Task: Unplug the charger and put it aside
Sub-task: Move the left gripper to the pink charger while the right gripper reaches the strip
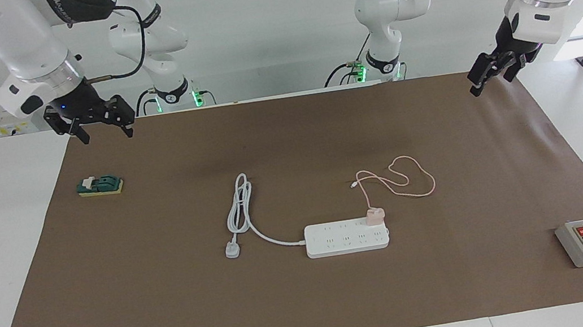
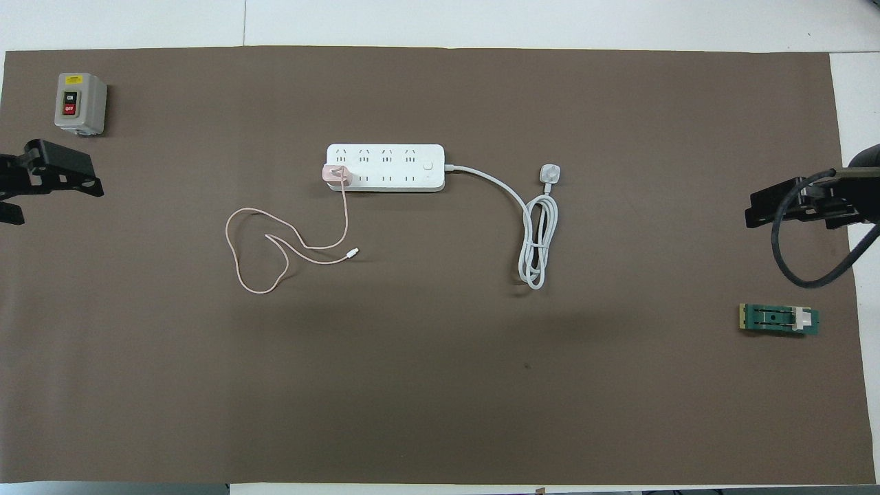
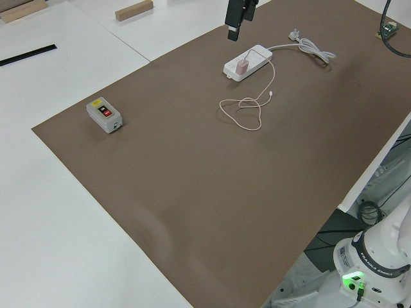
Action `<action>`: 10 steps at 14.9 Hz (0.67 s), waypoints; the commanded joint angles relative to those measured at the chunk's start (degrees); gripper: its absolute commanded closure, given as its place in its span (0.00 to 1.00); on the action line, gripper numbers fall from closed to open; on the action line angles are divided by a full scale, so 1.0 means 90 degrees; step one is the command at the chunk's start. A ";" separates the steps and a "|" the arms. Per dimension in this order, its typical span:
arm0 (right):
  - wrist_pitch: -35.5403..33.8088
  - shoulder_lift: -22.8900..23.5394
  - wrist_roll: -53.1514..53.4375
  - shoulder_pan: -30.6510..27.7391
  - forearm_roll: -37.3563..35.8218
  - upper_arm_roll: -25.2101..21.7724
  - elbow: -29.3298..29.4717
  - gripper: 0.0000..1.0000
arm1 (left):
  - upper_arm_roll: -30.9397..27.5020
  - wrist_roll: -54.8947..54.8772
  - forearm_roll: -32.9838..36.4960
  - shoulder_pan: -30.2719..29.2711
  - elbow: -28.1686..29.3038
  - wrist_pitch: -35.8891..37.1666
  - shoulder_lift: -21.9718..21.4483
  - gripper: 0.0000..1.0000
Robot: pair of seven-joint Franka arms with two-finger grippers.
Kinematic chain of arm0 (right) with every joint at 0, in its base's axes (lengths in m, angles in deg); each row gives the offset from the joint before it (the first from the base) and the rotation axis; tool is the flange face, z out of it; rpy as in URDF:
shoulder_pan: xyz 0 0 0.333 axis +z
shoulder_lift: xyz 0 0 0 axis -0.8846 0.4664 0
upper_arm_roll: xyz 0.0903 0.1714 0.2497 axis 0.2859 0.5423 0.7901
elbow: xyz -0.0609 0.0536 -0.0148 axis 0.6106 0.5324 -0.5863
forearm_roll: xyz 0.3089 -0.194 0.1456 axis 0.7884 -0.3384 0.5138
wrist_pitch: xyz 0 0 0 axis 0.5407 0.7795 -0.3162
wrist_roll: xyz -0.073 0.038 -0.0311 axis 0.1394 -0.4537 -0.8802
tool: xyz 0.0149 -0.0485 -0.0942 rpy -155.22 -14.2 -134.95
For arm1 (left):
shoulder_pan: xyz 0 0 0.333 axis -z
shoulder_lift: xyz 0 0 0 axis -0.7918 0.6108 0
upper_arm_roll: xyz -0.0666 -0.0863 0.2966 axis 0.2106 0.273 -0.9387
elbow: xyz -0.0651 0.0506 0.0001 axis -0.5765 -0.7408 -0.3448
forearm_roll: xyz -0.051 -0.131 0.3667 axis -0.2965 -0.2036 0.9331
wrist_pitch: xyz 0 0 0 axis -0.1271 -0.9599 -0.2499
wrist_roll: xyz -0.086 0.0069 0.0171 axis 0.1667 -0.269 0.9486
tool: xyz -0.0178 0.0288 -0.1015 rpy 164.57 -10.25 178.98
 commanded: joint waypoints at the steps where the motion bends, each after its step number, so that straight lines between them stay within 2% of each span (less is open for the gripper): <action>1: 0.0098 -0.0115 0.1475 -0.0003 0.0515 0.0084 -0.0120 0.00 | -0.0047 0.2249 -0.0027 0.0502 -0.0452 -0.0140 0.0709 0.00; 3: 0.0243 -0.0095 0.3407 0.0834 0.0515 0.0094 -0.0121 0.00 | -0.0057 0.3717 -0.0008 0.0825 -0.0579 -0.0511 0.1051 0.00; 5: 0.0594 0.0002 0.4826 0.1324 0.0573 0.0094 -0.0160 0.00 | -0.0047 0.4676 -0.0027 0.0972 -0.0579 -0.0911 0.1208 0.00; 7: 0.0984 0.0430 0.5621 0.1356 0.0961 0.0095 -0.0160 0.00 | -0.0057 0.5740 0.0041 0.1197 -0.0570 -0.1234 0.1491 0.00; 10: 0.1726 0.0939 0.5985 0.1404 0.1277 0.0094 -0.0140 0.00 | -0.0057 0.6456 0.0041 0.1276 -0.0433 -0.1791 0.1774 0.00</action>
